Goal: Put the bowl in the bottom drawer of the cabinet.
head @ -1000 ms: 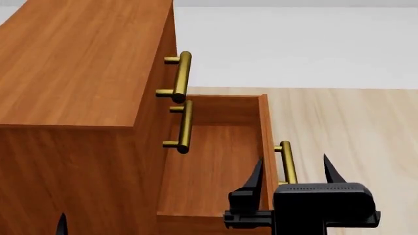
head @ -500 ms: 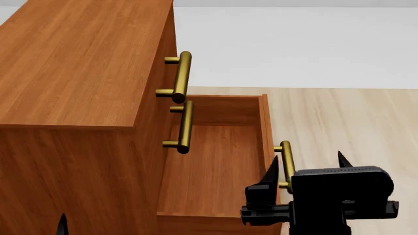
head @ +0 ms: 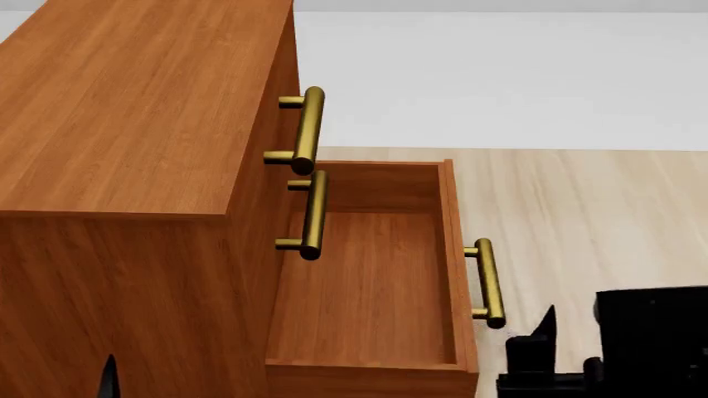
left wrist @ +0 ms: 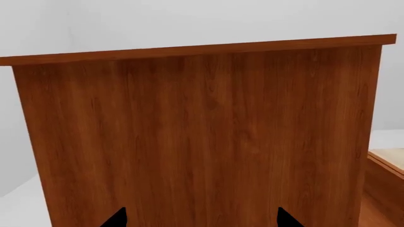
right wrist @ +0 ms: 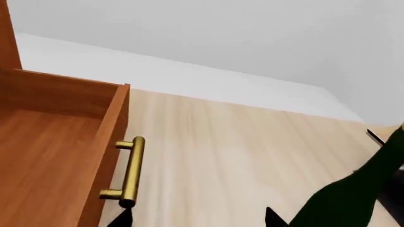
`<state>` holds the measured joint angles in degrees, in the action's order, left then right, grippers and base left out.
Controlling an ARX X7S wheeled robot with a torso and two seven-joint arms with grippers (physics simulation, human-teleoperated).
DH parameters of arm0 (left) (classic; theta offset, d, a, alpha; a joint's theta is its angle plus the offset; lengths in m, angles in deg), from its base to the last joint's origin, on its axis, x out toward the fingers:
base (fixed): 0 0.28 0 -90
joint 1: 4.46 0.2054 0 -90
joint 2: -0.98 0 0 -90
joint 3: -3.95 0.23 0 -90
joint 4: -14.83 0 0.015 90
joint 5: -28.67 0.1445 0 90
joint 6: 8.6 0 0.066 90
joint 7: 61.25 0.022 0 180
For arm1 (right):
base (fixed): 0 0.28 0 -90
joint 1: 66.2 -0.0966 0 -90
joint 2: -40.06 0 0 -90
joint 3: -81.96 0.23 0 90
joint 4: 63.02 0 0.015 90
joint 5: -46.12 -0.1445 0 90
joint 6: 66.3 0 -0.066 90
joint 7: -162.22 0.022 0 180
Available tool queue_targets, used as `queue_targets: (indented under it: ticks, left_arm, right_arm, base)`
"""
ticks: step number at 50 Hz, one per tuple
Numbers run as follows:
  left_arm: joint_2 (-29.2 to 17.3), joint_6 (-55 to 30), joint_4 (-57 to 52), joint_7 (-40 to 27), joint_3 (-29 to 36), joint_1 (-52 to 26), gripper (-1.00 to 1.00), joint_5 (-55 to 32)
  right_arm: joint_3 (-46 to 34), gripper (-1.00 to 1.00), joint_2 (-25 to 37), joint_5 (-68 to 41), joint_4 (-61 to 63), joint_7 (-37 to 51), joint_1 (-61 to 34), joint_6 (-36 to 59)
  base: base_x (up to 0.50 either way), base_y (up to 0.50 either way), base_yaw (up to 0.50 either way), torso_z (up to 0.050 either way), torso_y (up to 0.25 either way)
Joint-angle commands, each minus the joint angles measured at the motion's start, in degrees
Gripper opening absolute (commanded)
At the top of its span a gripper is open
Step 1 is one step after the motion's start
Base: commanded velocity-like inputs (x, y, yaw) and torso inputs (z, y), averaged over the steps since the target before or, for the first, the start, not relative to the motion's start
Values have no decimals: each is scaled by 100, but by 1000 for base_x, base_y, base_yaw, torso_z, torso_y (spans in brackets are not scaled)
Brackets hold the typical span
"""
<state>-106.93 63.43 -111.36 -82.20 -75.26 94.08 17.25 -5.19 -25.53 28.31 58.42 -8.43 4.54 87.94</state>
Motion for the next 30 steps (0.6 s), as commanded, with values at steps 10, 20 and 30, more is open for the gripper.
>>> queue_targets:
  ticks: [10,20,30]
  left_arm:
    - [-9,22,13,-61,32,-6,100,-25]
    - [-7,104,73,-55,38,5,100,-70]
    - [-30,145,61,-71,35,39,100,-86]
  right_arm:
    - [898,100,546,-639,184,-386,-181,1732]
    - [1127,100,861,-604,-321,-535,-32,1676]
    - [1230,100,1134,-498,-1169,-709,32,1360]
  base:
    - [0,0,0,0,0]
    - [0,0,0,0,0]
    - [0,0,0,0,0]
